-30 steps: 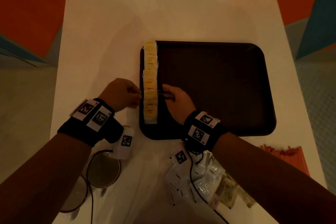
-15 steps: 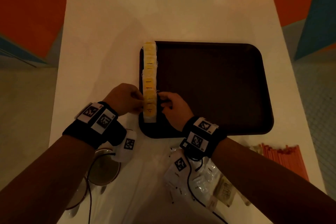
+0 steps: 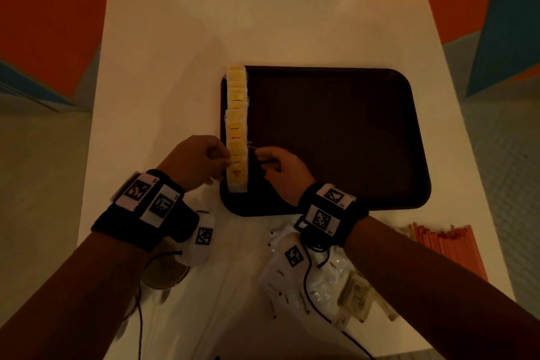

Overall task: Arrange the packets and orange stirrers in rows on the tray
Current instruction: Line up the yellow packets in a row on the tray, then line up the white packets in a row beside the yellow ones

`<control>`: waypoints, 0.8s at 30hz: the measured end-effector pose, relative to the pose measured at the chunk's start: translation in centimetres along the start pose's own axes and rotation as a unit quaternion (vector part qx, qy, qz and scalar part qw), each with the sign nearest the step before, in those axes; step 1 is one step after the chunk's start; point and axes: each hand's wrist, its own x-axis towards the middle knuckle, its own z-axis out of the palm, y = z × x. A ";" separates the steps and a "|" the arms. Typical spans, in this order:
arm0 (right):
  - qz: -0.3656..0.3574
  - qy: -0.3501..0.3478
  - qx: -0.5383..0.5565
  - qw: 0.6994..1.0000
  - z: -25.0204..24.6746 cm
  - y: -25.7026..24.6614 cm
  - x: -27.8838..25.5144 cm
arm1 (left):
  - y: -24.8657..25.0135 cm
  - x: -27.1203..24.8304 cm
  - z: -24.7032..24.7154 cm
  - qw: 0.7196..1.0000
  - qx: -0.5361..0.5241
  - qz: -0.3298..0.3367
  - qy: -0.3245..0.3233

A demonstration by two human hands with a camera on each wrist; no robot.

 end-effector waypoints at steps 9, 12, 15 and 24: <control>0.022 -0.013 -0.091 0.995 -5.8 4.2 -8.8 | 0.5 -10.6 7.6 0.992 0.005 0.126 -0.021; 0.024 0.028 -0.162 0.986 -5.2 6.4 -11.9 | -1.8 -11.8 11.3 0.993 0.032 0.087 -0.074; 0.002 0.026 -0.251 0.968 -3.5 7.9 -13.2 | -3.4 -11.7 14.3 0.994 0.092 0.029 -0.057; -0.020 0.055 -0.299 0.953 0.4 7.9 -10.6 | -4.4 -9.8 17.4 0.999 -0.017 -0.031 0.014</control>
